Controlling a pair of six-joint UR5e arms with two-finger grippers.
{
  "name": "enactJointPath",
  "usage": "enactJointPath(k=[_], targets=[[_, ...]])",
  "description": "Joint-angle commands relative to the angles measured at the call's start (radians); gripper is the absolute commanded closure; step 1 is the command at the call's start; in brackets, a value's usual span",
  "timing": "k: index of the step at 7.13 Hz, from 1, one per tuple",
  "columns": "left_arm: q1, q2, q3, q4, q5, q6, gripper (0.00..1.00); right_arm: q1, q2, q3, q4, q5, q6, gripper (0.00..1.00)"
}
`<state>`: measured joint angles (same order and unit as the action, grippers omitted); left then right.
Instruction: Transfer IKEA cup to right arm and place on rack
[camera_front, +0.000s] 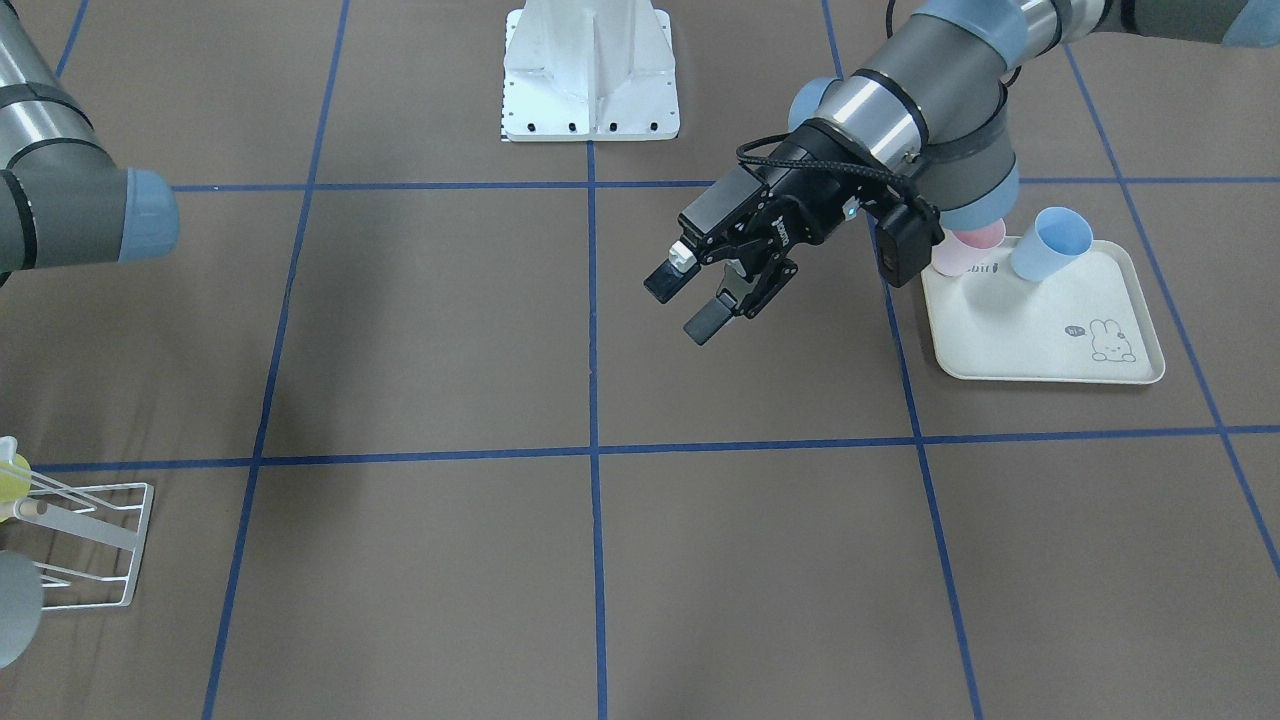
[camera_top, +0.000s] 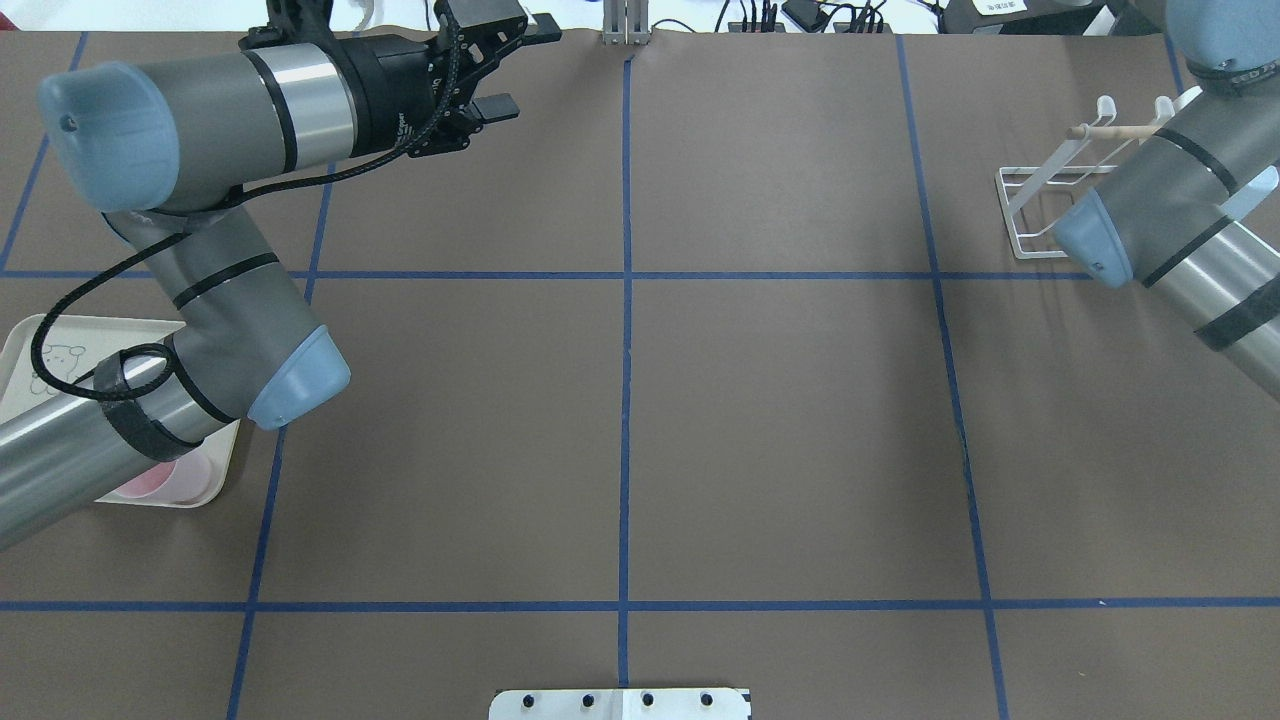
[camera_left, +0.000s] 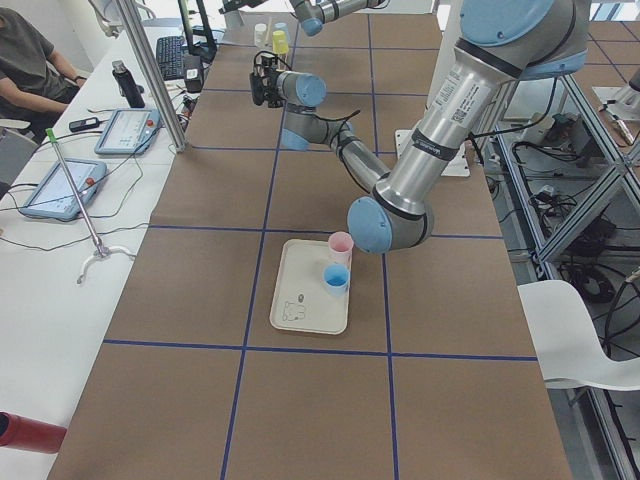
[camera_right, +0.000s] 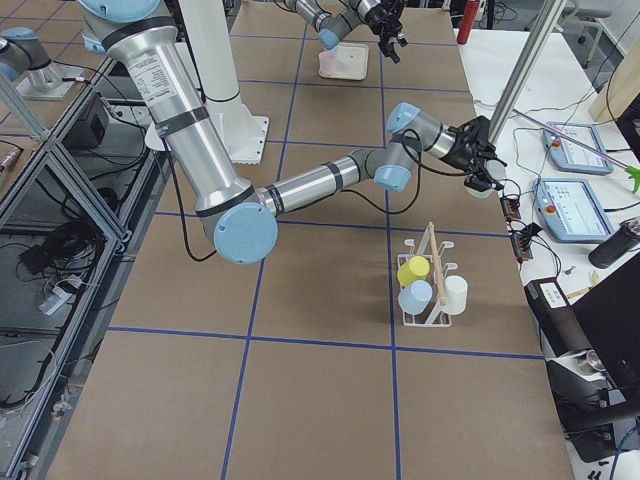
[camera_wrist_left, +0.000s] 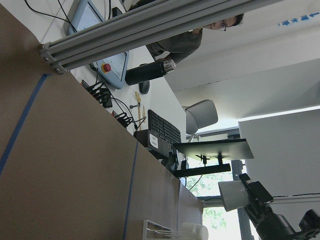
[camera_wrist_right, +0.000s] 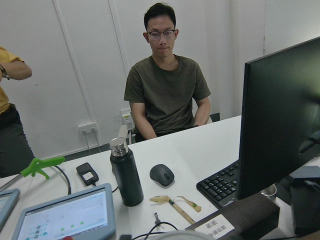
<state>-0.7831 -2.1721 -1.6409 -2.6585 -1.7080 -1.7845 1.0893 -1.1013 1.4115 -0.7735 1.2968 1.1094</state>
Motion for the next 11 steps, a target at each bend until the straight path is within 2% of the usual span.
enactJointPath(k=[1,2,6,7,11], targets=[[-0.005,0.009,-0.017,0.051,-0.010,0.030,0.00,0.021,-0.003,-0.119,0.096,-0.007,-0.103,1.00],[-0.005,0.011,-0.020,0.051,-0.010,0.030,0.00,0.021,-0.018,-0.185,0.216,-0.004,-0.147,1.00],[-0.004,0.017,-0.026,0.051,-0.012,0.028,0.00,0.023,-0.146,-0.174,0.408,0.039,-0.184,1.00],[-0.004,0.018,-0.028,0.051,-0.012,0.028,0.00,0.023,-0.158,-0.172,0.442,0.058,-0.186,1.00],[-0.001,0.017,-0.028,0.051,-0.012,0.022,0.00,0.021,-0.206,-0.151,0.445,0.061,-0.186,1.00]])
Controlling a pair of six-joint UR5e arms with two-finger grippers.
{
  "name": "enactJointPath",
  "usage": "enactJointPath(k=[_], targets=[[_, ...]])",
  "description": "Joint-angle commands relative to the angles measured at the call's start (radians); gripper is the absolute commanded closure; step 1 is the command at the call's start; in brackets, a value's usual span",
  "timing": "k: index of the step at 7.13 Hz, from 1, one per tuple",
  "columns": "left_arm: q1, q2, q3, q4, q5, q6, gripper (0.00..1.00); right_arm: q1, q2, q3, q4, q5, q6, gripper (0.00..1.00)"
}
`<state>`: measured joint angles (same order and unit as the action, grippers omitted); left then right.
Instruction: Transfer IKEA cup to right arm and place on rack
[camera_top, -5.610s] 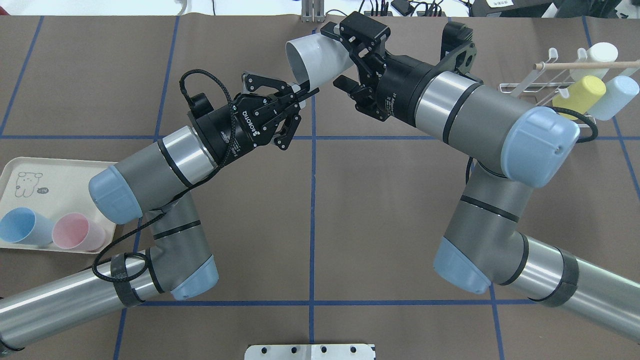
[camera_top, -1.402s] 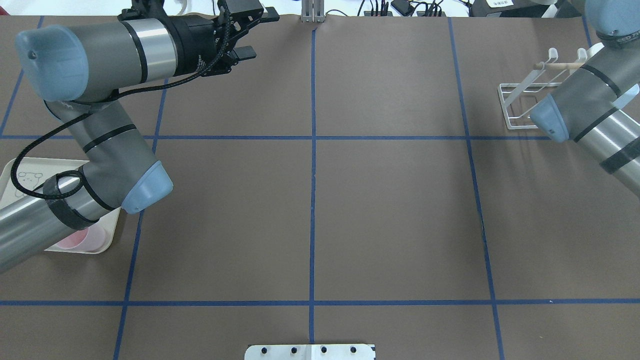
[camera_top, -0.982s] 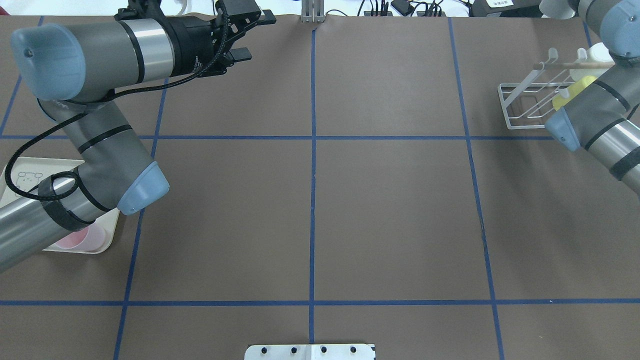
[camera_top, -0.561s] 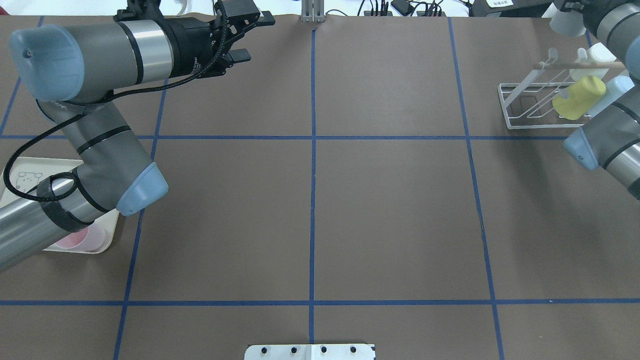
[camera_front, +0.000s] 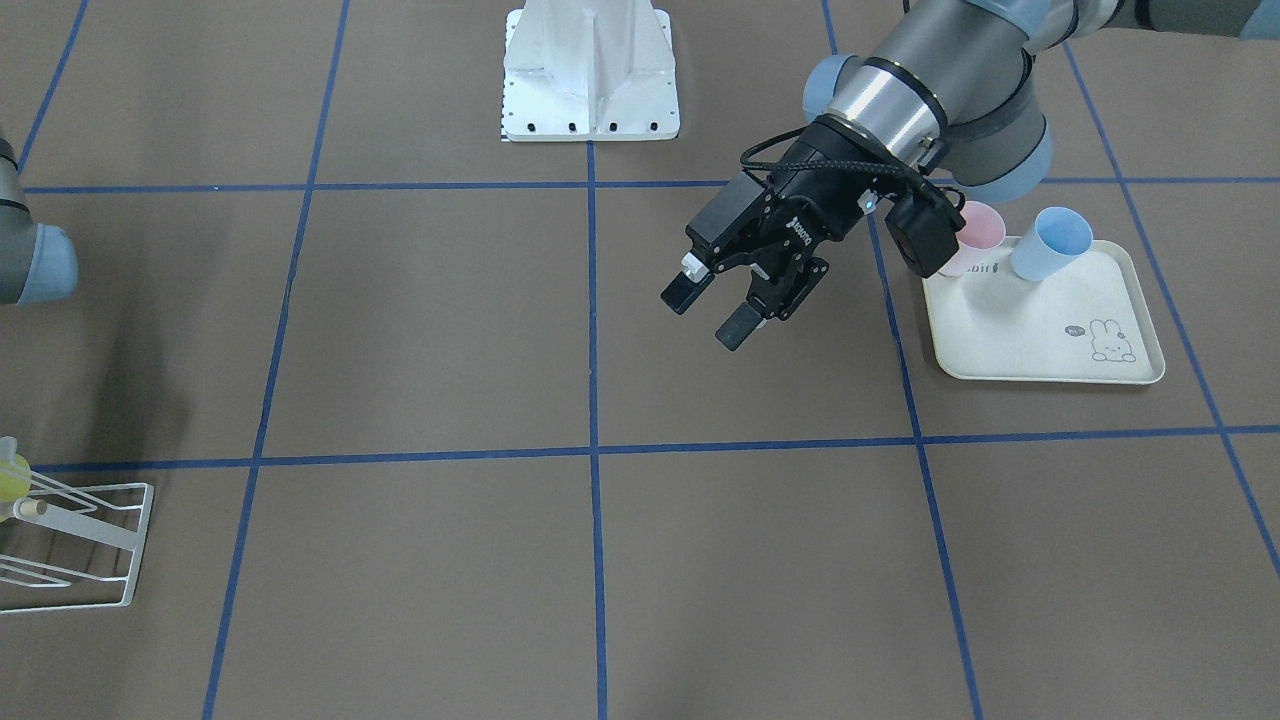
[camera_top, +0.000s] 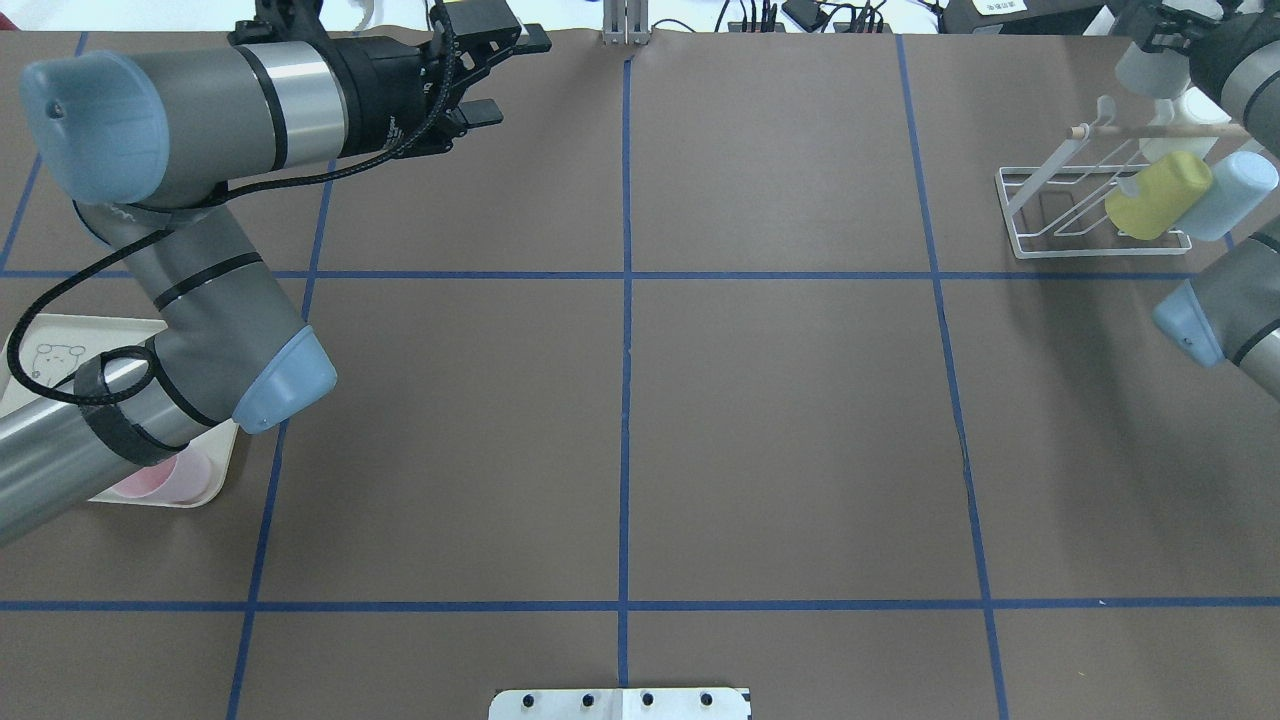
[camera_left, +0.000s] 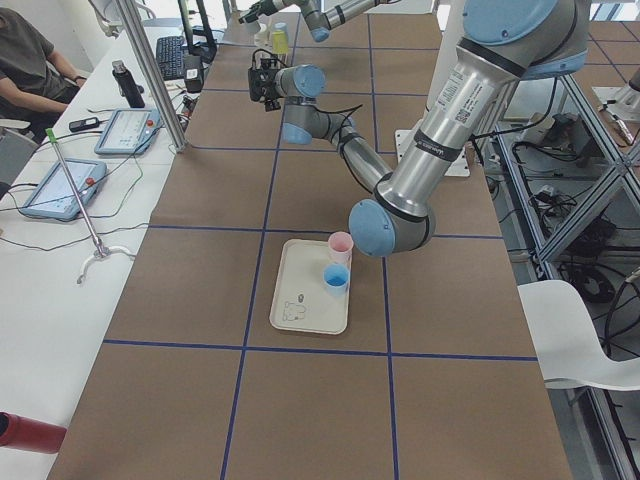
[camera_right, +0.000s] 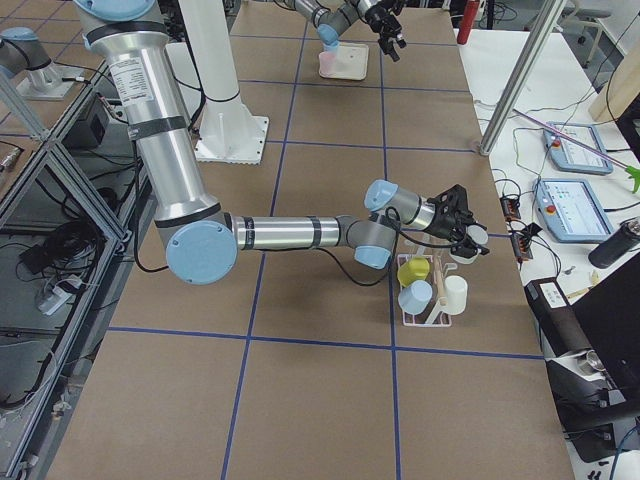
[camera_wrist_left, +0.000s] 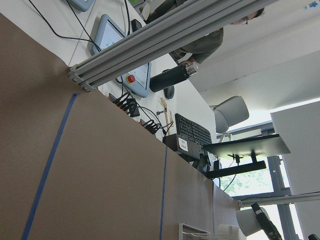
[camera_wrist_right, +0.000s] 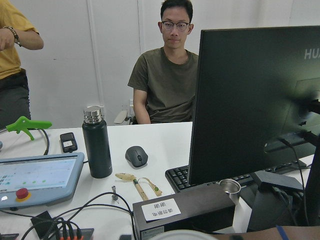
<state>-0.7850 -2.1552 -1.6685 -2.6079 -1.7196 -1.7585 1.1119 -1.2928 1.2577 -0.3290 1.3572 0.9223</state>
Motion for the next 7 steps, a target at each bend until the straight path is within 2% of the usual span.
enactJointPath(k=[1,7], targets=[[0.003,0.000,-0.002,0.000,0.000,-0.009,0.00,-0.001,-0.014,0.002,0.001,0.000,0.001,1.00],[0.006,0.014,-0.001,-0.001,0.000,-0.010,0.00,-0.029,-0.022,-0.014,-0.002,0.002,-0.002,1.00]])
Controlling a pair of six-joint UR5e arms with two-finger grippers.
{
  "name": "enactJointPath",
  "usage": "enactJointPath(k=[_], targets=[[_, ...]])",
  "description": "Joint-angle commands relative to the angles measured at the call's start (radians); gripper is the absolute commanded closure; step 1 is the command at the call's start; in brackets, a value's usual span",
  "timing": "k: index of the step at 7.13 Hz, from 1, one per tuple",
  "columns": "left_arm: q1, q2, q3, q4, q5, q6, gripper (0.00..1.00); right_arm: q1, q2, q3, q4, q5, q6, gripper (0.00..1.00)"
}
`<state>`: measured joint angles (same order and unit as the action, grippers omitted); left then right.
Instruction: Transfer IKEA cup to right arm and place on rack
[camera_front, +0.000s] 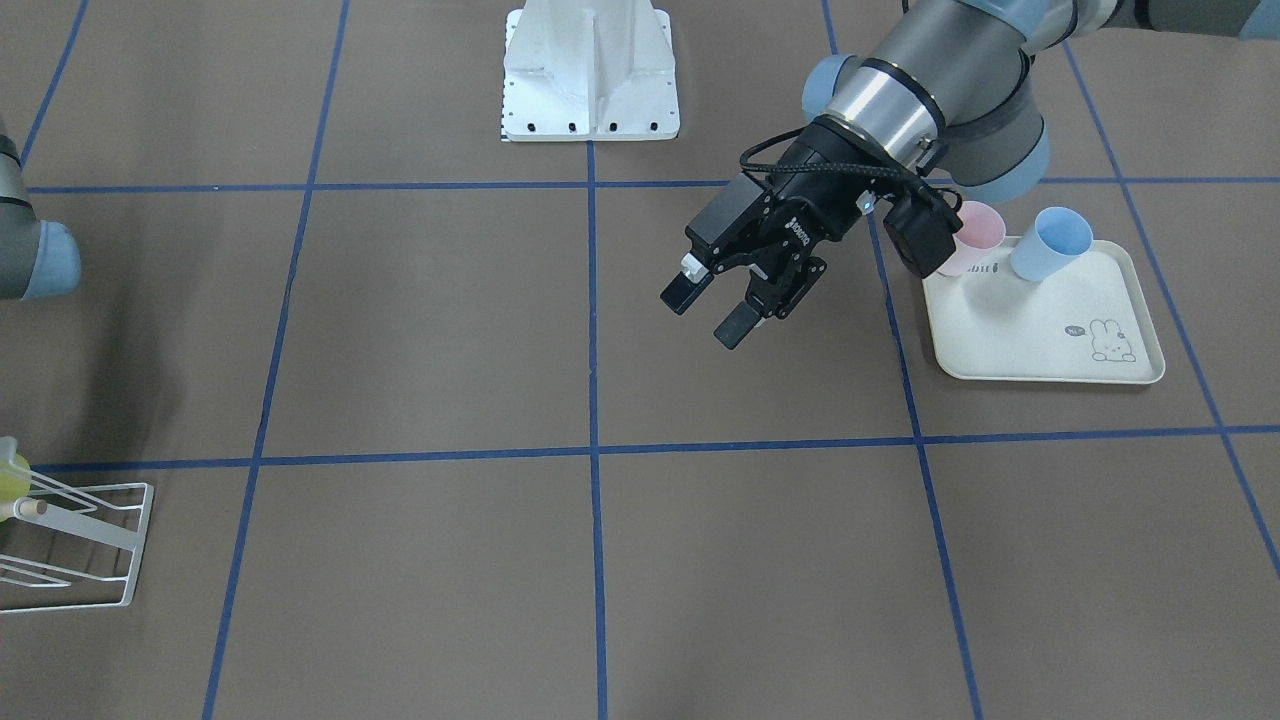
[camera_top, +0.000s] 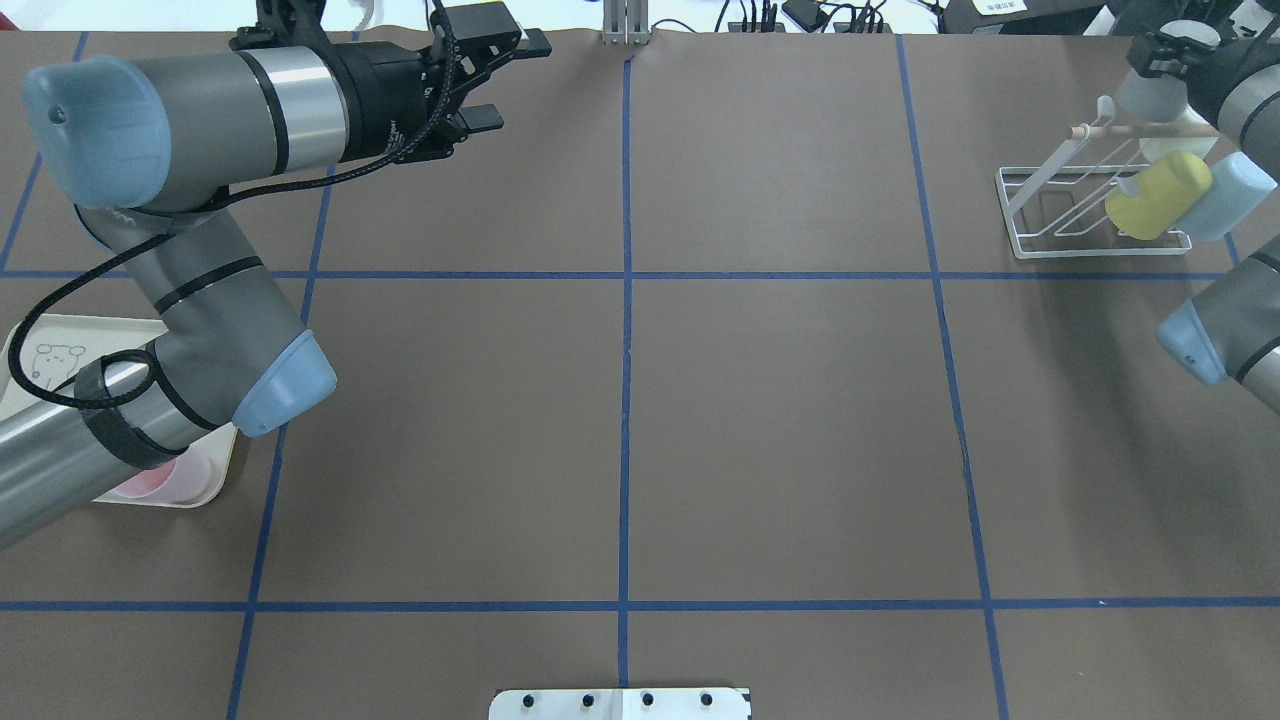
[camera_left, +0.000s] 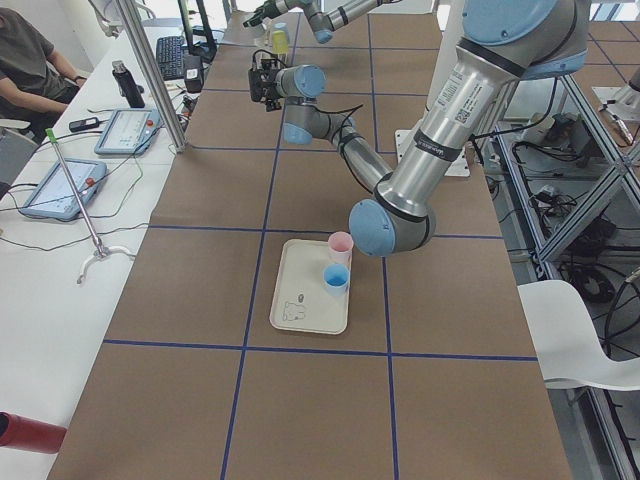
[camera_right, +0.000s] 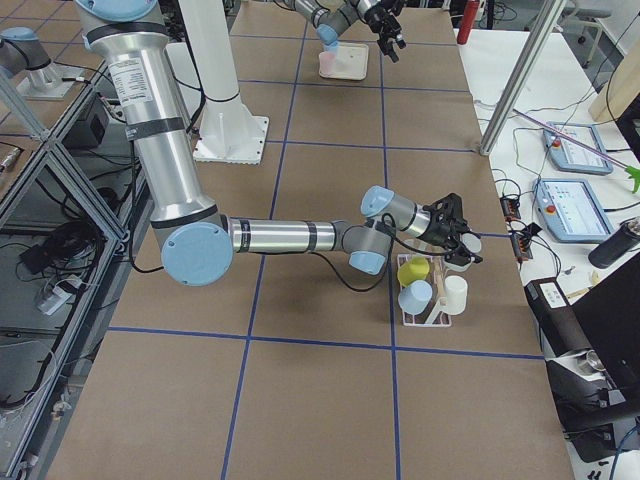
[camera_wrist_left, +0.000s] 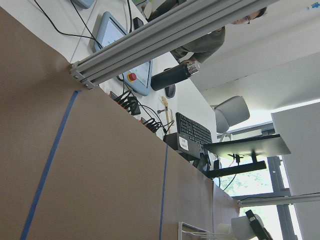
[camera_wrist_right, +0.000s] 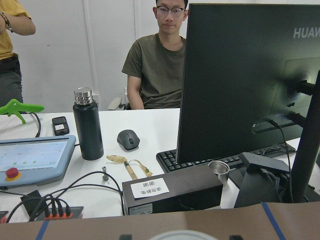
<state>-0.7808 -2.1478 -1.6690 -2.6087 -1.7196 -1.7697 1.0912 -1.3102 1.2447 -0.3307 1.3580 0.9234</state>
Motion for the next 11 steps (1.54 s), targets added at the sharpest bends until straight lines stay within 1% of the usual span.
enactJointPath(k=[1,7,11], targets=[[0.001,0.006,0.000,-0.001,0.000,0.001,0.00,-0.010,-0.006,-0.001,-0.001,0.001,-0.004,1.00],[0.005,0.003,-0.006,-0.001,0.002,-0.001,0.00,-0.013,-0.027,-0.005,-0.005,-0.003,-0.003,1.00],[0.005,0.002,-0.006,-0.001,0.002,-0.002,0.00,0.022,-0.029,-0.004,-0.007,-0.005,-0.006,1.00]])
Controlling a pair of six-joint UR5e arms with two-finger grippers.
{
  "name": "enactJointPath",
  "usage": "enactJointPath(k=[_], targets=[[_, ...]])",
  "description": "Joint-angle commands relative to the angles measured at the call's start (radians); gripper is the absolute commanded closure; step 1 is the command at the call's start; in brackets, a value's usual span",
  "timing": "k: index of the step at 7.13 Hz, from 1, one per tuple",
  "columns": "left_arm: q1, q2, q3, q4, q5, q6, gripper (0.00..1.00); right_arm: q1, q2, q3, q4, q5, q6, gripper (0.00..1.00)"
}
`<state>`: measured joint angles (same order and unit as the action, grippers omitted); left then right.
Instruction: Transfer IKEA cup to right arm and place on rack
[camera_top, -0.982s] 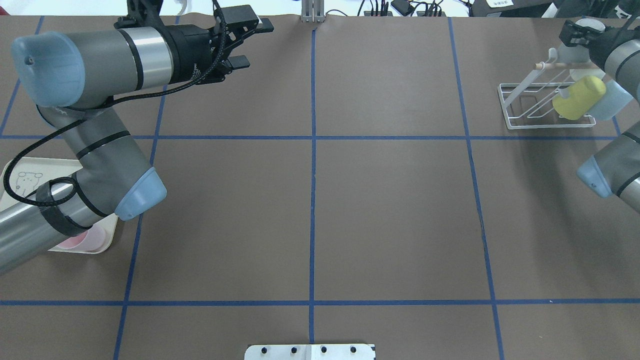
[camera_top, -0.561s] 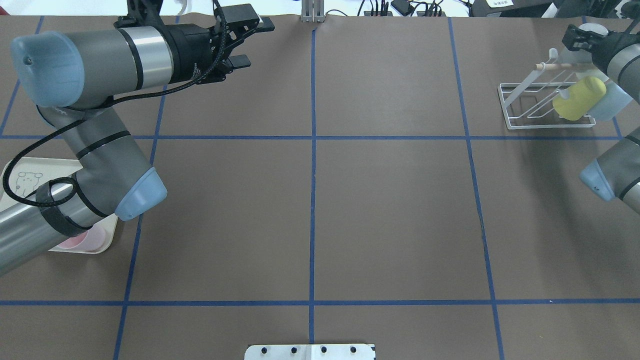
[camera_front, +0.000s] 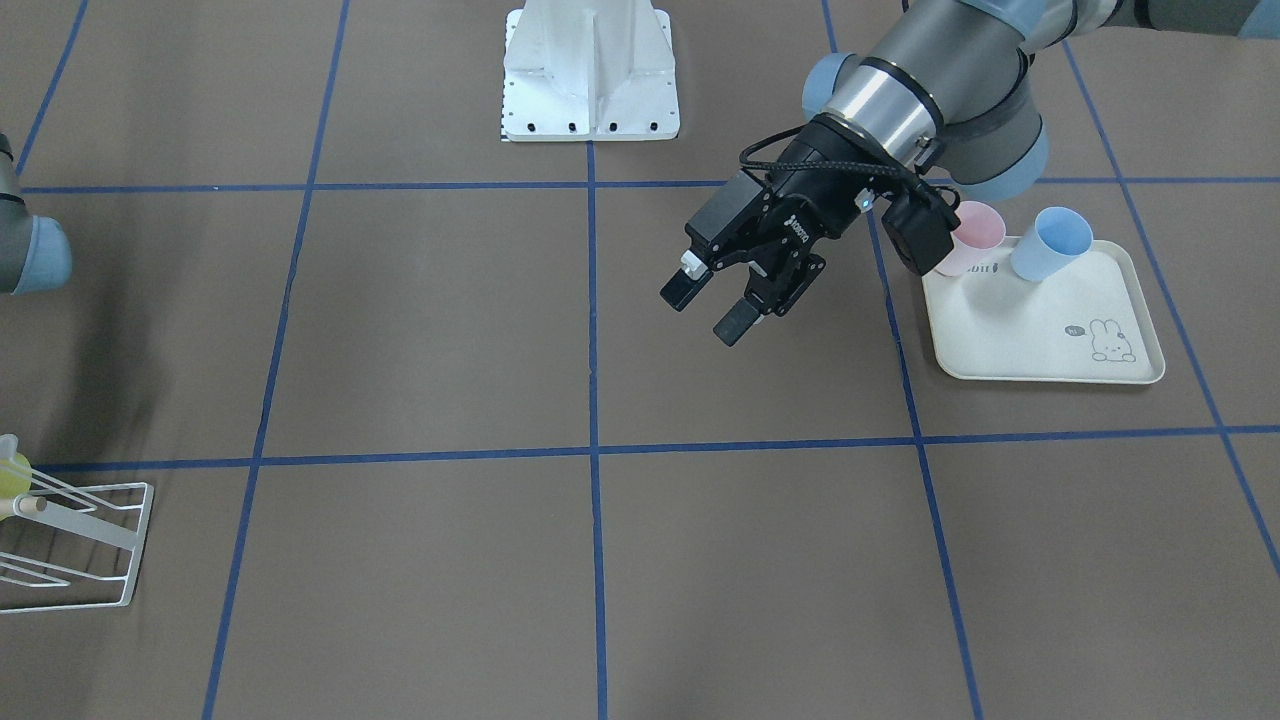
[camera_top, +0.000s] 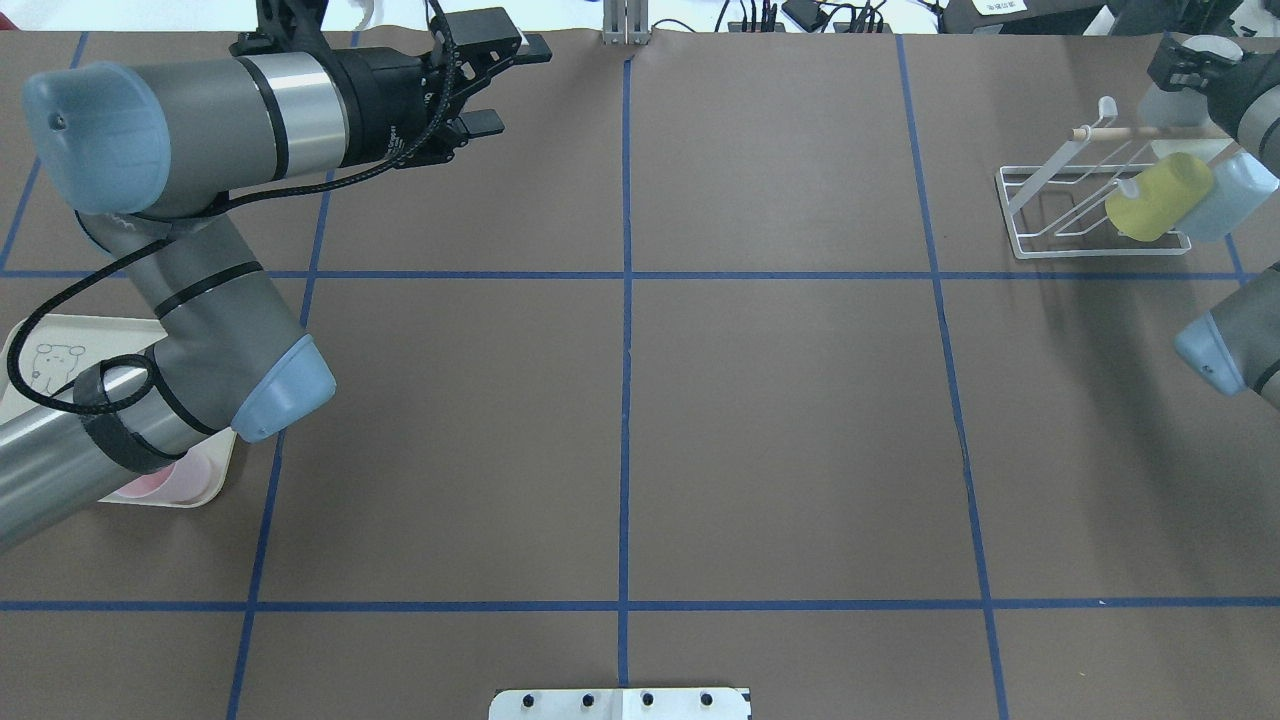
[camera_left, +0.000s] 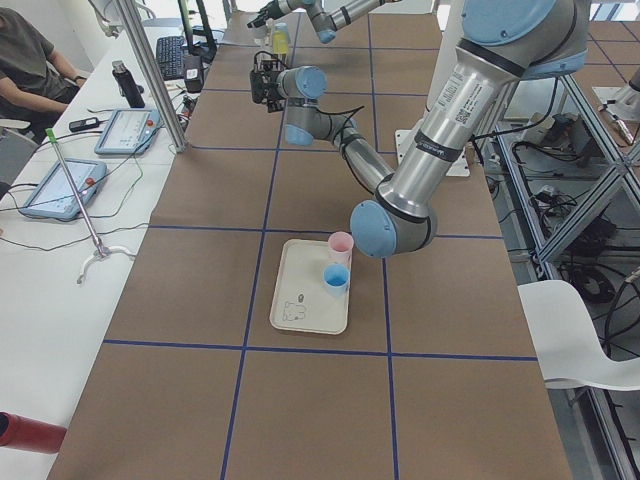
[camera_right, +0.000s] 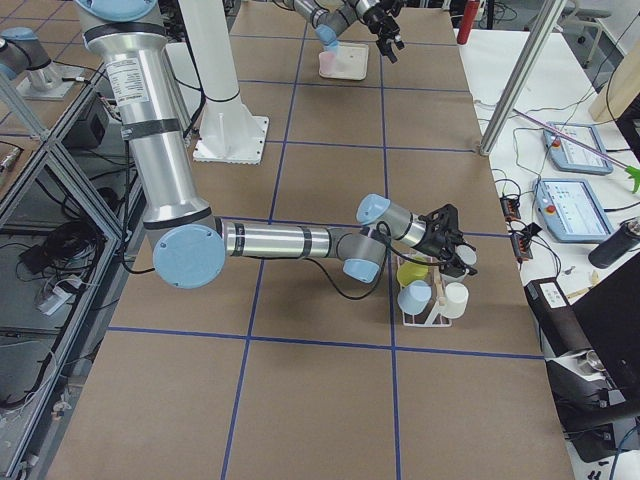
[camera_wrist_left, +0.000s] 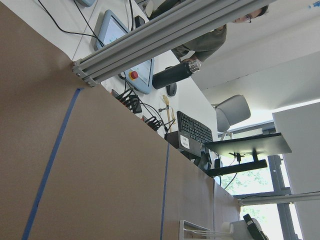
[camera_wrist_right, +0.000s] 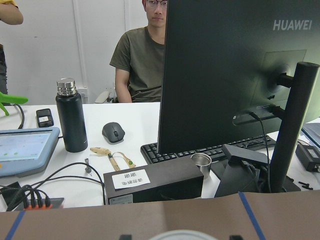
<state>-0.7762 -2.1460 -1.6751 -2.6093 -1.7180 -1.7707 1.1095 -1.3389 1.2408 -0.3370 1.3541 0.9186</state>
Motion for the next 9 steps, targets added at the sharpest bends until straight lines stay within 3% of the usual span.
enactJointPath(k=[1,7,8,9], targets=[[0.000,0.000,0.000,0.000,0.000,-0.001,0.00,0.004,0.000,-0.001,-0.001,-0.001,-0.003,1.00],[0.000,0.003,0.002,0.000,0.000,-0.001,0.00,-0.030,-0.003,-0.011,-0.002,-0.009,-0.003,1.00],[0.000,0.003,0.000,0.000,0.000,-0.001,0.00,-0.030,-0.003,-0.011,-0.001,-0.007,-0.004,0.86],[0.000,0.003,0.000,0.000,0.000,-0.001,0.00,-0.028,-0.002,-0.009,-0.001,-0.007,-0.006,0.36]])
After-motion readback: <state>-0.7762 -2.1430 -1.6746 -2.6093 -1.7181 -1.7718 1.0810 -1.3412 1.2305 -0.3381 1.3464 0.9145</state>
